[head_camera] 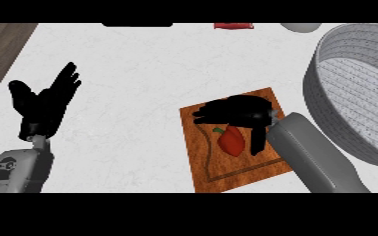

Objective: Pick the bell pepper from the cutting board and place it in the basket

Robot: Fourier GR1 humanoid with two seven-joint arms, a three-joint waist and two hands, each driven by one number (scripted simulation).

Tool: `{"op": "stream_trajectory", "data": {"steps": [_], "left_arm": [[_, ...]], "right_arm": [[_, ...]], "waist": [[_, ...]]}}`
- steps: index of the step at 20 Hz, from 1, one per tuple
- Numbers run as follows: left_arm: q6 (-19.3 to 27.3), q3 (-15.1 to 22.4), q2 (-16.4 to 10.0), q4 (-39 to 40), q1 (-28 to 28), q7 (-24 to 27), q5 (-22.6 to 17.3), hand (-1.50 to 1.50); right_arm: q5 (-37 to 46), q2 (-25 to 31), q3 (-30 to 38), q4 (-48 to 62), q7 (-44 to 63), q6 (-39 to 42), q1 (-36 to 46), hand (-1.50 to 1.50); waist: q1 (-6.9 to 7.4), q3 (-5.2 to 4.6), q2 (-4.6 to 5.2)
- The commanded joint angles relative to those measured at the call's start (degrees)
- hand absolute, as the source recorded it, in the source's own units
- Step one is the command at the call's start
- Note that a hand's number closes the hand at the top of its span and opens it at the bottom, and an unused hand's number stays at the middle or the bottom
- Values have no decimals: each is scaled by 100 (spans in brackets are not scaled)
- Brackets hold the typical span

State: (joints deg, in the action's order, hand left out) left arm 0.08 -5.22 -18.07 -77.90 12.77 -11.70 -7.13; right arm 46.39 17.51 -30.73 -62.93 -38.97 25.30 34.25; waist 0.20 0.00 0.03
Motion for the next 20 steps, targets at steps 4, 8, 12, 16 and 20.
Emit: {"op": "stream_trajectory", "data": {"steps": [4,8,12,16,20], "left_arm": [[-93,-124,41,-107,-171,14,60,0],[-111,-187,13,300,318,-39,150,0],[-293,-329,4,81,14,23,6,0],[-174,-245,-29,-144,-187,-42,97,0],[-64,-397,-68,-89,-294,-41,83,0]], "right_arm": [[601,-205,-36,579,-623,-198,118,150],[1038,-130,-244,261,-696,-488,-165,150],[1269,-158,-229,249,-861,-793,-457,150],[645,-782,1362,781,1996,-793,-467,150],[345,-966,2491,978,3542,-1514,-658,150]], "waist": [[21,0,2],[-15,0,1],[-6,0,2],[-239,-7,-35],[-586,-13,-49]]}}
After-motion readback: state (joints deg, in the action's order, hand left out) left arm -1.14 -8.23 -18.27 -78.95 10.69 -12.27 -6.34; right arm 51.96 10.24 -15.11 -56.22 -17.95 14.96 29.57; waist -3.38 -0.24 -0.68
